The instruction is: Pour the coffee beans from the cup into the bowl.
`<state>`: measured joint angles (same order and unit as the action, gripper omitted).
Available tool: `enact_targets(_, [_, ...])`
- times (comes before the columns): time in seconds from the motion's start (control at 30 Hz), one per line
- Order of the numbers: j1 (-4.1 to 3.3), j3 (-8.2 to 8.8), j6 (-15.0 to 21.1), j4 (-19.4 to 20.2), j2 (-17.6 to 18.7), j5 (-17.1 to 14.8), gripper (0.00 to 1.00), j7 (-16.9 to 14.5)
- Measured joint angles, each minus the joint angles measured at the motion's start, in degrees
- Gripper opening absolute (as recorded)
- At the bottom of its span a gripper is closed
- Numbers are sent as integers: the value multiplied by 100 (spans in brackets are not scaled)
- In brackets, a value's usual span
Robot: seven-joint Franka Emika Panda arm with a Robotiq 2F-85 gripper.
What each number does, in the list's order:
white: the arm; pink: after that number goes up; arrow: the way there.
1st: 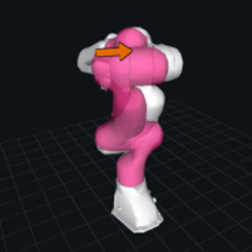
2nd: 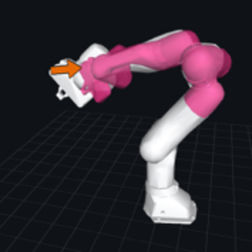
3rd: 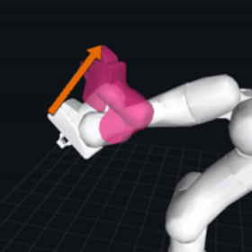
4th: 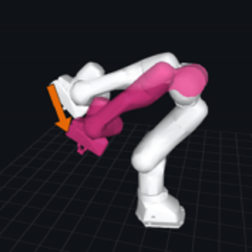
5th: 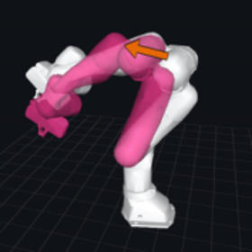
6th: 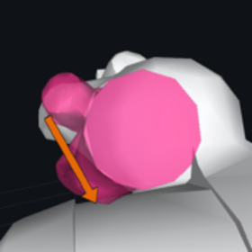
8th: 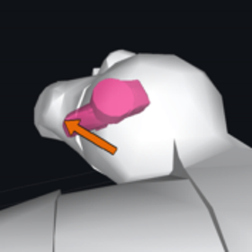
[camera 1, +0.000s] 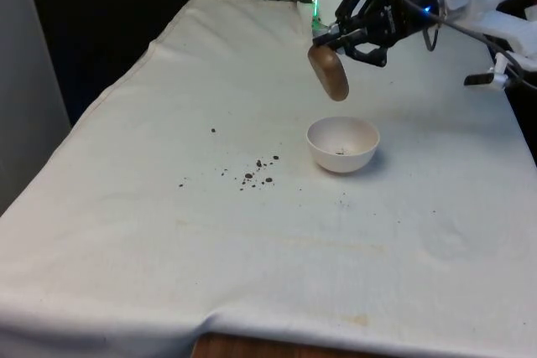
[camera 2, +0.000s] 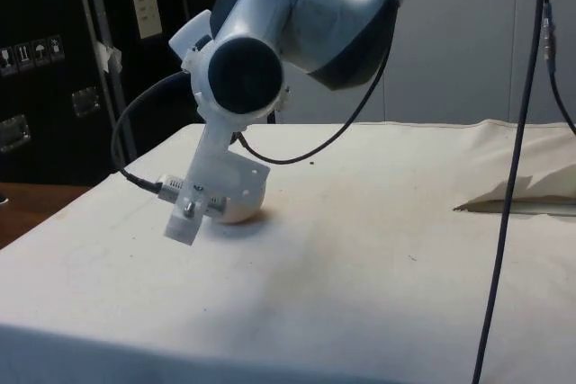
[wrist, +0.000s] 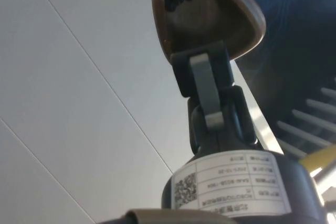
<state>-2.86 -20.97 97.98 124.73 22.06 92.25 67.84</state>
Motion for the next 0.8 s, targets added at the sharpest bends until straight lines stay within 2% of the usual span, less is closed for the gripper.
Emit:
enact_targets(0.4, [0, -241, -579, 29, 97, 63, 0, -17])
enact_targets(0.8, [0, -458, -1215, -40, 275, 258, 0, -138])
